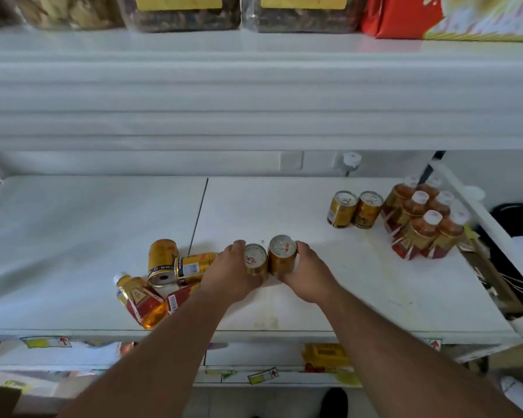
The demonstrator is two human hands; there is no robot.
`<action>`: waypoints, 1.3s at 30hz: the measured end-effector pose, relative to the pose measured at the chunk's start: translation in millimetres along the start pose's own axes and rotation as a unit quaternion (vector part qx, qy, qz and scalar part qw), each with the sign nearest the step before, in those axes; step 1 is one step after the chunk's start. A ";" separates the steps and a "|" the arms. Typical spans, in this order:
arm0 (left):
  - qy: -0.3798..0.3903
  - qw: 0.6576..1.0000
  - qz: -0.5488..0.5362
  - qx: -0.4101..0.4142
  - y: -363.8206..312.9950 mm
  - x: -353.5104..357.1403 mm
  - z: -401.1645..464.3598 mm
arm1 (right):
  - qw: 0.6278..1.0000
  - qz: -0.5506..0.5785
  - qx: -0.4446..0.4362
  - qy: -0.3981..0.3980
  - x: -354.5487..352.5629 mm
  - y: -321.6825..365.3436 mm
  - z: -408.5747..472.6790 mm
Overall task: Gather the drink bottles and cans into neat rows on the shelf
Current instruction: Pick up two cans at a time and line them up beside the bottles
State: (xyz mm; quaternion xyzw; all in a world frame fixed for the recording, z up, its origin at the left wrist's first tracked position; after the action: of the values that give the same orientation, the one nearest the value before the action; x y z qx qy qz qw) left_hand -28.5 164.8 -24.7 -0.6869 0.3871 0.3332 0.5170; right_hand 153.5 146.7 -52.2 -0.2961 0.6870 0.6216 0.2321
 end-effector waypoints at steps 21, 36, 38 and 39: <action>0.019 0.996 -0.081 -0.031 -1.2 -3.0 6.9 | 0.993 0.109 -0.029 -0.043 -7.0 -4.9 17.1; 0.027 0.980 -0.198 0.018 -34.5 -19.0 -16.5 | 0.984 0.119 -0.039 -0.125 -57.8 -0.7 -28.1; 0.025 0.977 -0.209 0.026 -42.9 -19.9 -25.5 | 0.984 0.125 -0.042 -0.124 -64.2 -0.9 -35.5; 0.025 0.976 -0.213 0.029 -47.0 -20.1 -30.4 | 0.983 0.128 -0.044 -0.124 -67.4 -1.5 -39.7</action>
State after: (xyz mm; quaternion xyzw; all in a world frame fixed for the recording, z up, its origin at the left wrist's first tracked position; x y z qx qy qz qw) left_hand 4.8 146.9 21.2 -0.7466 0.2535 0.1870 0.5860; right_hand 204.7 115.2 -2.2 -0.1365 0.6568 0.7079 0.2210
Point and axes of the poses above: each hand's wrist, its own z-axis towards the middle knuckle, its own x-axis out of the palm, y = z × x, the point moved 10 cm from there along z, towards the middle knuckle, and after that the axes turned 12 degrees about -x, right-handed, at the moved point
